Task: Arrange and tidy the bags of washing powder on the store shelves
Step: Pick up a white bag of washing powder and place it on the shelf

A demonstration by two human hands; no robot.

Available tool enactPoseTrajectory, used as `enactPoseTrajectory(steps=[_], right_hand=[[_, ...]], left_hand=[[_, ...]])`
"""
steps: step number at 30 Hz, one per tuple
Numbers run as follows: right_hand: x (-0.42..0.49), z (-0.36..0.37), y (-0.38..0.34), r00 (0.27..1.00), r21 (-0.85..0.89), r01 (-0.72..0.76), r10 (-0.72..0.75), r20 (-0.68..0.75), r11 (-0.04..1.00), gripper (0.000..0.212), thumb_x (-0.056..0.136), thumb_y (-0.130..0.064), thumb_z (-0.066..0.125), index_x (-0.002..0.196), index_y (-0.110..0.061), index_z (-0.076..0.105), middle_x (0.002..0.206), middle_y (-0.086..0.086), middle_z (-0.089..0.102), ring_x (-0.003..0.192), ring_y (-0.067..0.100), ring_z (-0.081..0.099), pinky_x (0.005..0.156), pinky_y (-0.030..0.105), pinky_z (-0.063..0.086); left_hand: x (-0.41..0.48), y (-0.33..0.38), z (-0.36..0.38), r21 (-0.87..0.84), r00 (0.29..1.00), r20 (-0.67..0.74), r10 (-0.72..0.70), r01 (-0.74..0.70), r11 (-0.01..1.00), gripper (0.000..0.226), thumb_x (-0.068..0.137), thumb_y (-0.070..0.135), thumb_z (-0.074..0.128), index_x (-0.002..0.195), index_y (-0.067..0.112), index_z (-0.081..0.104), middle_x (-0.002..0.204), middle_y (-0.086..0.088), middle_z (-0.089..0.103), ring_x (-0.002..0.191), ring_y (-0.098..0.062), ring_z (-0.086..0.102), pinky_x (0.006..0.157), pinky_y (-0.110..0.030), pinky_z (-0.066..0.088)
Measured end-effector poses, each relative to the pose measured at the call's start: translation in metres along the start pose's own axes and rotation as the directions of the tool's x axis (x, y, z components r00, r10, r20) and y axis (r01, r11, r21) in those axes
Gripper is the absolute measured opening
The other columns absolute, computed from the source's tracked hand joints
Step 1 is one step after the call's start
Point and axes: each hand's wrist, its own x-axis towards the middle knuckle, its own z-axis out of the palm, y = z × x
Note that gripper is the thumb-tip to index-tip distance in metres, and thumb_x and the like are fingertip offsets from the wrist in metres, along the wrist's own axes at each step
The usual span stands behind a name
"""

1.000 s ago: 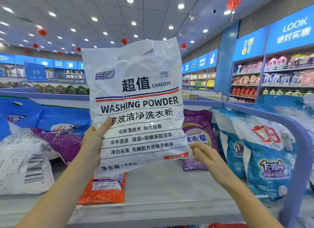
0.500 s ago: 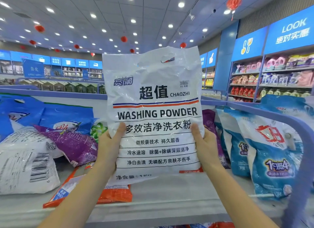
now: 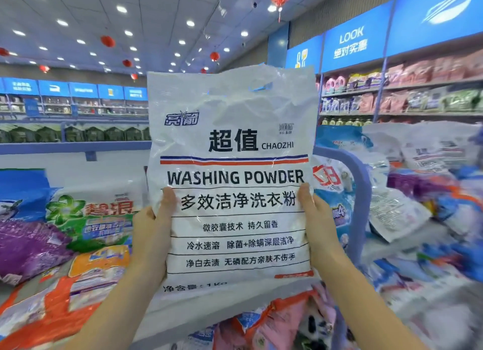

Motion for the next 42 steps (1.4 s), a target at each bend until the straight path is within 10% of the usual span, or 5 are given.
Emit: enactPoseTrajectory(steps=[15,21,26,37,42], right_hand=[[-0.039,-0.317,-0.060,0.923,-0.107,-0.011,-0.031,-0.385,0.994,0.040,0.093,-0.042,0.047,0.111,-0.011,0.066,0.100,0.004,0.073,0.093,0.022,0.069,0.082,0.038,0.055],[-0.032,-0.459,-0.085,0.926,-0.118,-0.036,-0.012,-0.378,0.992,0.031,0.095,-0.040,0.046,0.098,-0.018,0.066,0.080,-0.008,0.074,0.072,0.010,0.071,0.055,0.022,0.054],[-0.009,-0.551,-0.097,0.907,-0.168,-0.075,-0.003,-0.422,0.983,0.026,0.095,-0.041,0.043,0.087,-0.023,0.061,0.066,-0.014,0.070,0.057,0.001,0.066,0.049,0.017,0.049],[0.142,-0.715,-0.067,0.864,-0.277,-0.121,-0.036,-0.502,0.953,0.090,0.056,-0.091,0.052,0.120,-0.029,0.063,0.145,0.000,0.044,0.131,0.023,0.044,0.107,0.054,0.035],[0.214,-0.763,-0.068,0.875,-0.249,-0.135,-0.002,-0.484,0.959,0.074,0.065,-0.086,0.049,0.111,-0.031,0.066,0.133,0.001,0.056,0.129,0.023,0.045,0.106,0.053,0.035]], left_hand=[[-0.186,-0.017,0.240,-0.087,0.920,0.391,-0.042,0.082,0.993,0.047,0.087,0.049,0.049,0.063,0.009,0.045,0.047,0.010,0.050,0.047,-0.010,0.047,0.043,-0.020,0.037],[-0.269,-0.022,0.353,-0.088,0.865,0.493,-0.094,0.158,0.984,0.060,0.073,0.062,0.049,0.093,0.008,0.063,0.086,-0.007,0.070,0.079,-0.024,0.066,0.068,-0.035,0.052],[-0.313,-0.025,0.447,-0.072,0.828,0.544,-0.138,0.209,0.975,0.029,0.092,0.043,0.050,0.082,0.020,0.064,0.065,0.008,0.071,0.071,-0.014,0.068,0.063,-0.031,0.052],[-0.312,-0.074,0.645,-0.114,0.802,0.589,-0.095,0.198,0.974,0.037,0.089,0.050,0.051,0.099,0.019,0.068,0.095,0.003,0.073,0.093,-0.019,0.068,0.089,-0.042,0.052],[-0.300,-0.077,0.729,-0.160,0.824,0.567,-0.022,0.136,0.978,0.030,0.093,0.040,0.051,0.087,0.015,0.068,0.081,0.003,0.073,0.078,-0.011,0.069,0.072,-0.026,0.053]])
